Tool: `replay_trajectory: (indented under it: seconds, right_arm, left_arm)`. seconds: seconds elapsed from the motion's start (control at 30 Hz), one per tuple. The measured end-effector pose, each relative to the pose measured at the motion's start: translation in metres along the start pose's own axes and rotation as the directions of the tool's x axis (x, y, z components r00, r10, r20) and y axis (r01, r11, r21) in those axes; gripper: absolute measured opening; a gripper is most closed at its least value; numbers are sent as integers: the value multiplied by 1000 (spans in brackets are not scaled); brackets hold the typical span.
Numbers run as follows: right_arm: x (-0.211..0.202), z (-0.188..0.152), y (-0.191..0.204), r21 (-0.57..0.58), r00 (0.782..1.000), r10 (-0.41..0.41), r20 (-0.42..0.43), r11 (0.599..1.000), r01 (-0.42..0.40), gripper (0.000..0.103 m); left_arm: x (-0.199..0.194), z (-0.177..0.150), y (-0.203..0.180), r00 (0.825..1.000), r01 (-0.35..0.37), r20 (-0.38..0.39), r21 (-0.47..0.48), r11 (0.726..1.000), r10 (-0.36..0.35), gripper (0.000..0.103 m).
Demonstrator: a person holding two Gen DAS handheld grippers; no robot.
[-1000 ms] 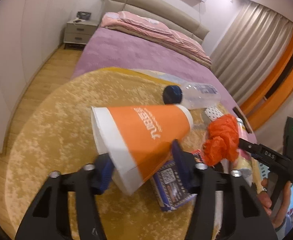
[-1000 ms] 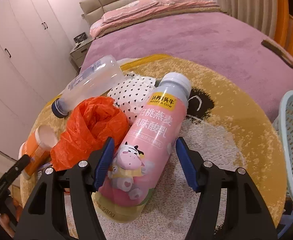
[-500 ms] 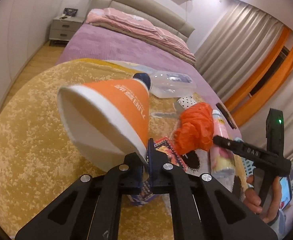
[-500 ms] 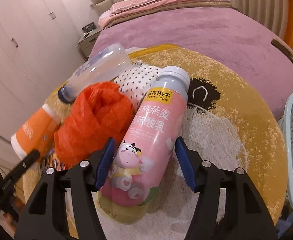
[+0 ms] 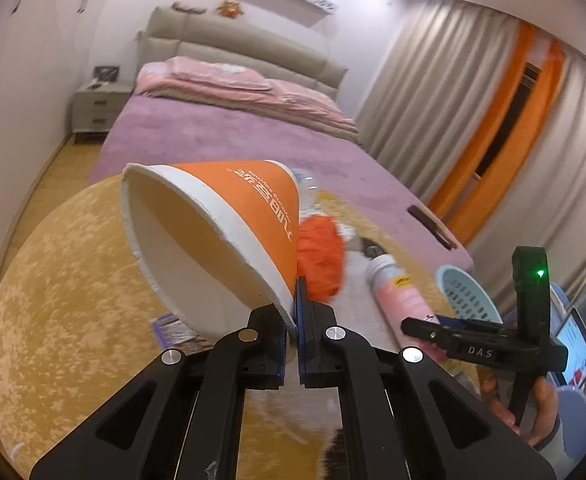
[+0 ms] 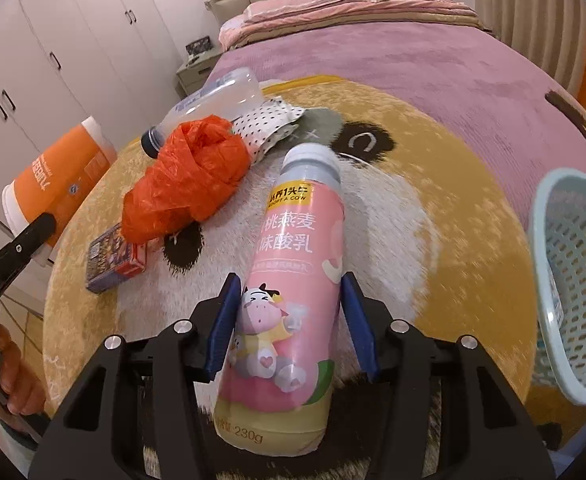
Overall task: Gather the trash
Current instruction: 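Lift the pink bottle and orange cup toward the wastebasket with both tools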
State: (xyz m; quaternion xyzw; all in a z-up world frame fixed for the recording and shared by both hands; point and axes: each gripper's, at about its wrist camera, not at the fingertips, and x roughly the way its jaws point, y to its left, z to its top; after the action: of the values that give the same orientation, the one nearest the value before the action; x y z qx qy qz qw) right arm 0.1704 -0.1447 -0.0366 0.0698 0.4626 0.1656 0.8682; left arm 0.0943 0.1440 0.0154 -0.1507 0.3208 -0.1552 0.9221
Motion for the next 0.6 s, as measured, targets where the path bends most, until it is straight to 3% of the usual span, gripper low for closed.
replay_trajectory:
  seconds: [0.33, 0.6]
  right_arm:
    - [-49, -11, -39, 58, 997, 18, 78, 998, -22, 46]
    - [-38, -36, -50, 37, 1000, -1, -5, 999, 2, 46]
  left_arm:
    - [19, -2, -66, 996, 89, -31, 95, 992, -86, 2]
    - [34, -10, -96, 991, 120, -68, 138, 983, -112, 2]
